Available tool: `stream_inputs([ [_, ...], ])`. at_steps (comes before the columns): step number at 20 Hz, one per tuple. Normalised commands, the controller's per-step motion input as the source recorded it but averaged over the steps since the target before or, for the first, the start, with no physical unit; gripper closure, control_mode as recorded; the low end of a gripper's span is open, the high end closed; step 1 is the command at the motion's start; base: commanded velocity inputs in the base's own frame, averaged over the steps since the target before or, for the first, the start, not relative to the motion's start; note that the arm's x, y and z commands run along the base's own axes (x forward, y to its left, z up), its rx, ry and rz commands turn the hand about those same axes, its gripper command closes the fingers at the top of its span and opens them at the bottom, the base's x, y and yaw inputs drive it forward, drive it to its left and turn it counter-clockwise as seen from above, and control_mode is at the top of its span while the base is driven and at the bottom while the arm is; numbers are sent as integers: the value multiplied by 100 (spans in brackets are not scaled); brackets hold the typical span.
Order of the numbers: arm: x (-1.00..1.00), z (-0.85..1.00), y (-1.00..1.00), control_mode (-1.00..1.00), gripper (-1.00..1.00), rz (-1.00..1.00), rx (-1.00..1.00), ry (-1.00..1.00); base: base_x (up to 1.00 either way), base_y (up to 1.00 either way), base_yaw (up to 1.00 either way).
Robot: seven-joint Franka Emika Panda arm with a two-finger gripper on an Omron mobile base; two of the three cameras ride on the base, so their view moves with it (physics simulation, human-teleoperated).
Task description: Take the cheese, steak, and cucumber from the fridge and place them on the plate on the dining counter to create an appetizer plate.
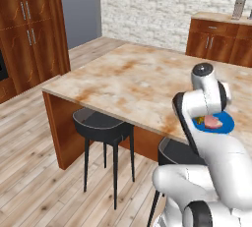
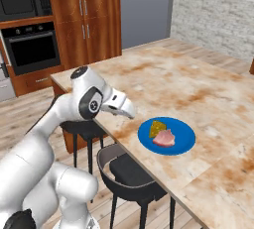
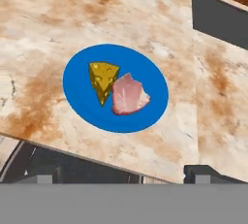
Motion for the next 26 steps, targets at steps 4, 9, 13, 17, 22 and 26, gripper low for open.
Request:
stream_inputs([
  [4,-100,74,77,-100,-100,7,-18,-38,0,0,0],
  [9,-100,44,28,-100,-100,12,-10,-64,0,0,0],
  [13,-99,88,20,-100,-100,7,0,-54,0,0,0],
  [17,-75,47,27,-100,-100,20,0,-28,0,0,0],
  [22,-9,-6,6,-100,-100,44,2,-4,0,0,0],
  [26,42,-16,41,-100,-100,33,-2,8,0,0,0],
])
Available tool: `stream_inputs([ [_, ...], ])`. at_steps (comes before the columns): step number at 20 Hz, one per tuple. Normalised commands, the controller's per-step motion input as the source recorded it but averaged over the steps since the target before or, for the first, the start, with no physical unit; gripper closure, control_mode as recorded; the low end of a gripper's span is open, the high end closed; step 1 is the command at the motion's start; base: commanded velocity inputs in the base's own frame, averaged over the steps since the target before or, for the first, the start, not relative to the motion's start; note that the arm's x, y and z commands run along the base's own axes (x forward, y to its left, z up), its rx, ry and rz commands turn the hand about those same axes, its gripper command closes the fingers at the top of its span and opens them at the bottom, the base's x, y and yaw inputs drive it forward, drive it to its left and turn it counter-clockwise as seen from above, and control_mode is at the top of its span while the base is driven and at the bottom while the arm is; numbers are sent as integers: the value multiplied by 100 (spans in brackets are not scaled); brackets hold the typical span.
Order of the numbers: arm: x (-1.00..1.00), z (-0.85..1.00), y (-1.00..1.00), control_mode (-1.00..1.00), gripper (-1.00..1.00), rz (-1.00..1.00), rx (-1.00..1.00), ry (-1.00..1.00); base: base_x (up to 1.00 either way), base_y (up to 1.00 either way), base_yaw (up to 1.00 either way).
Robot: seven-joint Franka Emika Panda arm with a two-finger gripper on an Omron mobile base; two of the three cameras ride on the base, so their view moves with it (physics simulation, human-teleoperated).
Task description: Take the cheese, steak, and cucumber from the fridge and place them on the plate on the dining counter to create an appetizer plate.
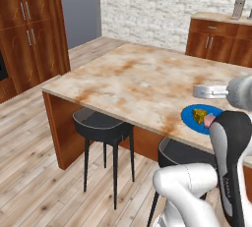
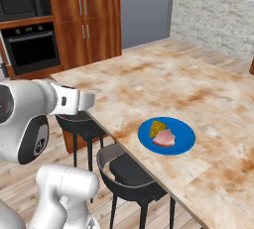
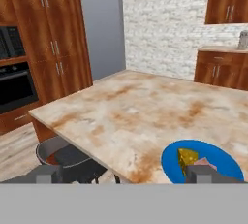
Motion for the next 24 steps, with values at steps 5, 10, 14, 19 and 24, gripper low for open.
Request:
stream_inputs([
  [5,52,-9,48,100,-100,8,-6,6,10,14,0],
  [10,0,0,0,100,-100,0,0,0,21,60,5],
  [14,0,0,0,100,-100,0,0,0,-10,85,37],
  [19,0,0,0,100,-100,0,0,0,-12,73,82],
  [24,0,0,0,100,-100,0,0,0,16,51,81],
])
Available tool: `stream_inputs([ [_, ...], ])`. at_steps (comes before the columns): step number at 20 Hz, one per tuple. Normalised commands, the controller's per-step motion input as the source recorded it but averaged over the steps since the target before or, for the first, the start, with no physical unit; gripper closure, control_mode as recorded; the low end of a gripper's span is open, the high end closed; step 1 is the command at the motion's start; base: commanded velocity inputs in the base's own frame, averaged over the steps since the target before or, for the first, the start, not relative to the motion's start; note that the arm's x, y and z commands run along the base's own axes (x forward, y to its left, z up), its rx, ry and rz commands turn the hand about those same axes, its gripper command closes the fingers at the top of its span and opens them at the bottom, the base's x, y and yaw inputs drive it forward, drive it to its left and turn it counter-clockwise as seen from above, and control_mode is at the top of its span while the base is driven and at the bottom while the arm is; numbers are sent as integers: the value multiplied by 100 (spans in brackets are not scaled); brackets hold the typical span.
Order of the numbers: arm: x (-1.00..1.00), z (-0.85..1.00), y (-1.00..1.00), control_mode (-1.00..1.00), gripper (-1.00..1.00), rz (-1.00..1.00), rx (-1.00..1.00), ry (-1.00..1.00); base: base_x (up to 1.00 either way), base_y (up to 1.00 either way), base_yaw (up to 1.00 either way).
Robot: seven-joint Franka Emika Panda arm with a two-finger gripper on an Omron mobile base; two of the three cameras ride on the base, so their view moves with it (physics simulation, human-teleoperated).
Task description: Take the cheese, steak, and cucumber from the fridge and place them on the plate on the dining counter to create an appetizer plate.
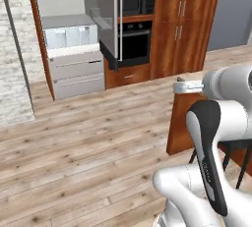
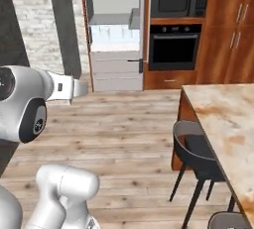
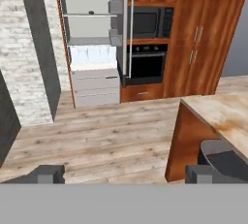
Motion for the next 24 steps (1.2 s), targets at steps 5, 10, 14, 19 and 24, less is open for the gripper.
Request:
stream_inputs([
  [5,0,0,0,100,-100,0,0,0,83,8,37],
  [10,0,0,0,100,-100,0,0,0,100,-13,7],
  [14,0,0,0,100,-100,0,0,0,100,-7,6],
  [19,0,0,0,100,-100,0,0,0,100,-10,2],
  [24,0,0,0,100,-100,0,0,0,100,-14,0],
])
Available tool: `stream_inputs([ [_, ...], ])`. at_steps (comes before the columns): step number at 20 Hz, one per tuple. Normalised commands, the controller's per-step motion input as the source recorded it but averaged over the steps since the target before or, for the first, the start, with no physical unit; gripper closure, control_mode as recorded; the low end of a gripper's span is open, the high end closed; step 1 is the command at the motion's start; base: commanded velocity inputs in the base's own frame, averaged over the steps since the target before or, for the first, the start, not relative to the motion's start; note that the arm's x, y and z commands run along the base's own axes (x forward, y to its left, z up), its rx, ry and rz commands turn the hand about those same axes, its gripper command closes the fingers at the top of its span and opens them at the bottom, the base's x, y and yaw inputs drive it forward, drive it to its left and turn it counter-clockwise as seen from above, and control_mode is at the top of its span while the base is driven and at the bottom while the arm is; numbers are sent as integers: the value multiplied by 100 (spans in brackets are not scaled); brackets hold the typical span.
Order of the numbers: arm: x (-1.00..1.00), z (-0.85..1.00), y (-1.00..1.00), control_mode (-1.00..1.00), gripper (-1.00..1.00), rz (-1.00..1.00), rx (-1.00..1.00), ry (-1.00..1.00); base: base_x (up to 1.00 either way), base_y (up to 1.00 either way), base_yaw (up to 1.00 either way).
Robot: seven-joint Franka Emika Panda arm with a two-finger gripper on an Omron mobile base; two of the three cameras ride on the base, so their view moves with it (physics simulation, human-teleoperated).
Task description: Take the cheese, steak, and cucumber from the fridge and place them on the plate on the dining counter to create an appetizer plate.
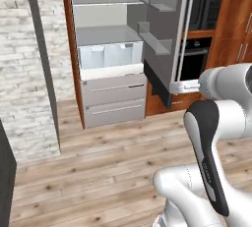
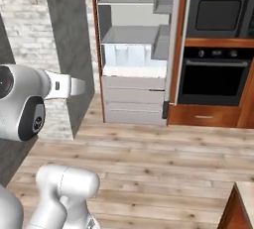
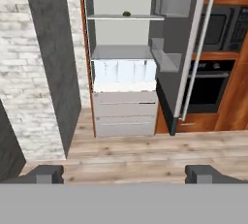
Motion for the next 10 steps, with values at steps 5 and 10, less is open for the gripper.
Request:
stream_inputs([
  [5,0,0,0,100,-100,0,0,0,100,-25,0],
  [10,0,0,0,100,-100,0,0,0,100,-35,0],
])
